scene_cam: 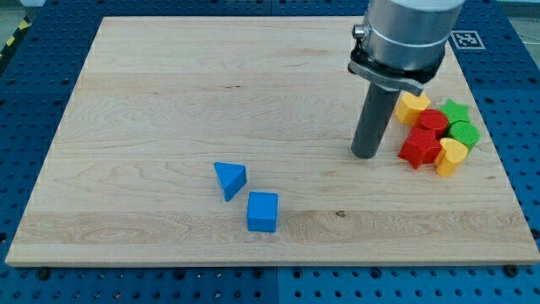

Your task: Slide blue triangle to the left of group of blocks

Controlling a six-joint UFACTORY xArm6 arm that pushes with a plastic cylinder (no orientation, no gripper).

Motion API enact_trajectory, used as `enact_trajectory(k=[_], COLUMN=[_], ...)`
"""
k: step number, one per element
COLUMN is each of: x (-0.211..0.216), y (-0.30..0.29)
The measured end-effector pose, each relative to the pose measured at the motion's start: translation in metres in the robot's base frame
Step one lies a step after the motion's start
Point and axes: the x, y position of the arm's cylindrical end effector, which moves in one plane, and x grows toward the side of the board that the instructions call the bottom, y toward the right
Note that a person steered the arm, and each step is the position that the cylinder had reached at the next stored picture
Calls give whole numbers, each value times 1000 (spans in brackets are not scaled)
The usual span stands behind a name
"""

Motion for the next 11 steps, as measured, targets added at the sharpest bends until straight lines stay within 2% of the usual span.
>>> enact_trajectory(k=[1, 3, 5, 6, 7, 8, 9, 10, 11], x=[-18, -9, 3, -23, -69, -82, -82, -58, 8], y=[7, 49, 58, 20, -15, -55, -142, -218, -259])
